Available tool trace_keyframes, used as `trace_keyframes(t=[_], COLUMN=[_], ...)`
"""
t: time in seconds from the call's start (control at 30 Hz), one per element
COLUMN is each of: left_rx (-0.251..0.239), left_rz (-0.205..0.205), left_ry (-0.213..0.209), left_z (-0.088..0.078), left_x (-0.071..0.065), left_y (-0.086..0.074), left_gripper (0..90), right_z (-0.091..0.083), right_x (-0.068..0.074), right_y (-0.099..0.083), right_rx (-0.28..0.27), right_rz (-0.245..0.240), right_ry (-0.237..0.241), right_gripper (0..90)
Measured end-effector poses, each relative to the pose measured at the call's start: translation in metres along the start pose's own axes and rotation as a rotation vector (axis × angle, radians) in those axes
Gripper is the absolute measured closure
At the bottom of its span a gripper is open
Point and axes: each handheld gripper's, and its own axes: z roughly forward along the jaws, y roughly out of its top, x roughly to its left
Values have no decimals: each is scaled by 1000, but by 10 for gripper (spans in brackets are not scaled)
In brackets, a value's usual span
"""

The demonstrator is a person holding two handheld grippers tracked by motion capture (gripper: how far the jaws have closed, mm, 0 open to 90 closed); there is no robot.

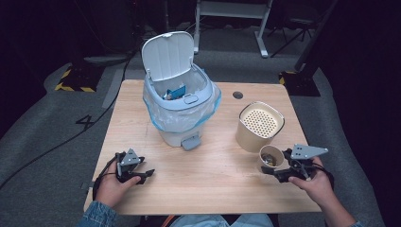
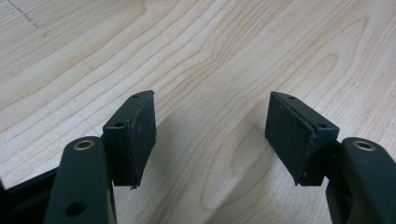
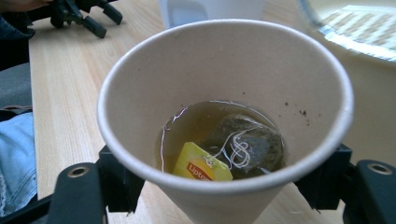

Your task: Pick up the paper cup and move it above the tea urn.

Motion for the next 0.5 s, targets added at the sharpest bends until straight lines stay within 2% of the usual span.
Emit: trace_keyframes(t=[0.27,0.5], left_rx=[3,0], left_rz=[5,-1], left_ry=[2,-3], left_z=[1,2], left_x=[1,2], left_y=[1,2], left_gripper=[334,326], right_z=[-22,-33], right_x=[-11,-22], right_y=[19,36], right_rx=[-11,-11], right_rz=[5,-3], right_ry=[-36,-63], right_gripper=[295,298])
